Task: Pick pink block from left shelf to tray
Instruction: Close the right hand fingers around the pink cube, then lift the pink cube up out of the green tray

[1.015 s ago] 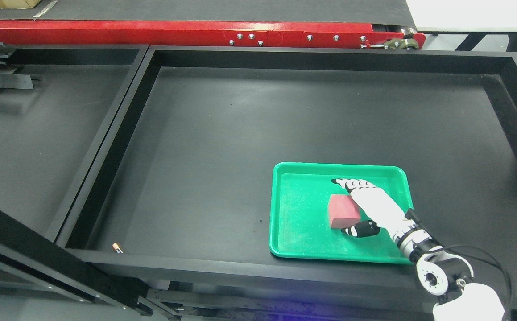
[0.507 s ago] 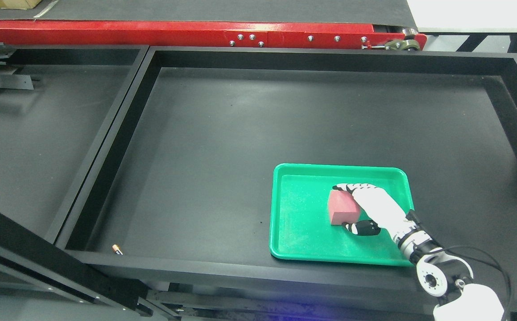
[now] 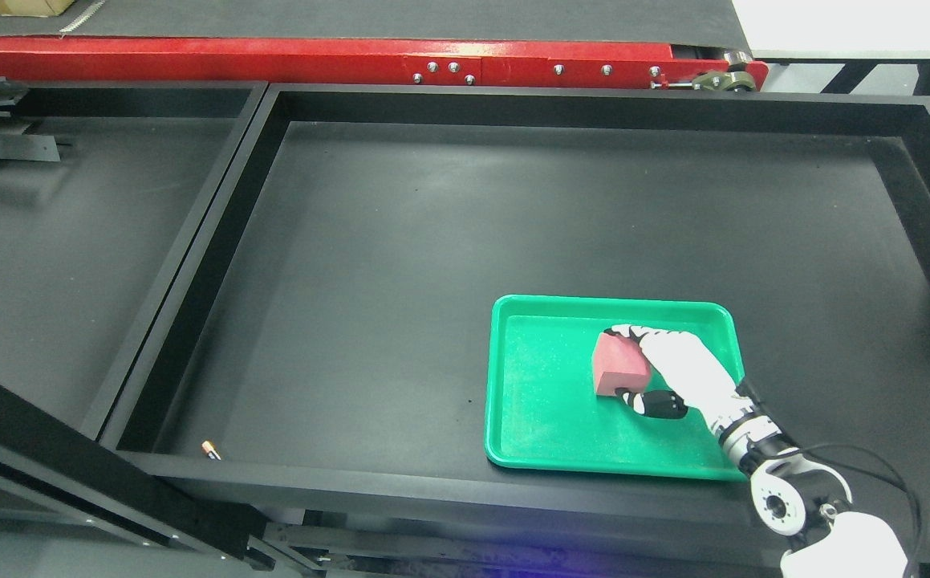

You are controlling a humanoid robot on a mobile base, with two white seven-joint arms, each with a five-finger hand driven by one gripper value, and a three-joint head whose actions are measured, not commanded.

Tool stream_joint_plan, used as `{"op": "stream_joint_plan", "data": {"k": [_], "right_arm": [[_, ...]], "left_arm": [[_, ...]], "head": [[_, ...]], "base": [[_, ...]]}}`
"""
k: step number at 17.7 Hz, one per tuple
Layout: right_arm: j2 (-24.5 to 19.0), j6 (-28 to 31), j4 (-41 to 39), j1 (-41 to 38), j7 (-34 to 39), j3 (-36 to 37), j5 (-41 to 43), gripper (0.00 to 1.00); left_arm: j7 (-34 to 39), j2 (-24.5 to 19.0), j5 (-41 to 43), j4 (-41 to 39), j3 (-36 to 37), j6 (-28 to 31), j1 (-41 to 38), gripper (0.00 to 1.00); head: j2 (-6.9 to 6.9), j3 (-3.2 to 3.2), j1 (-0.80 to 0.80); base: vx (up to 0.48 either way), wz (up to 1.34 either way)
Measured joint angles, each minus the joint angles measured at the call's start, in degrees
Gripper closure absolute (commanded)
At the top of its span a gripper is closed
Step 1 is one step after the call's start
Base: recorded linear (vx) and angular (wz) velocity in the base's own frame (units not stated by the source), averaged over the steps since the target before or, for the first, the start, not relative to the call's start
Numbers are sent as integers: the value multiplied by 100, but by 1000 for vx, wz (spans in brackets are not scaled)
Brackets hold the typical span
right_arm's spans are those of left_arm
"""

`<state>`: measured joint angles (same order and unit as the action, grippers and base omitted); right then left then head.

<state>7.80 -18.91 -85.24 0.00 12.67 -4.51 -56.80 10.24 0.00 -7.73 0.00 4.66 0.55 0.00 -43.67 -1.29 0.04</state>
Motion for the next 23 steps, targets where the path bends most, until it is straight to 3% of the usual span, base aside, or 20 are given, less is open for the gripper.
{"op": "stream_joint_plan", "data": {"k": [15,23], "right_arm": [[-22,-888,-353,0,-1885,604,1213,96],[-50,-988,-573,-242,-2175,807,1431,96]], "left_arm": [[0,0,0,0,0,0,0,0],[0,0,0,0,0,0,0,0]], "head": [[0,0,0],[0,0,0]], "base": [[-26,0],[-134,24]]}}
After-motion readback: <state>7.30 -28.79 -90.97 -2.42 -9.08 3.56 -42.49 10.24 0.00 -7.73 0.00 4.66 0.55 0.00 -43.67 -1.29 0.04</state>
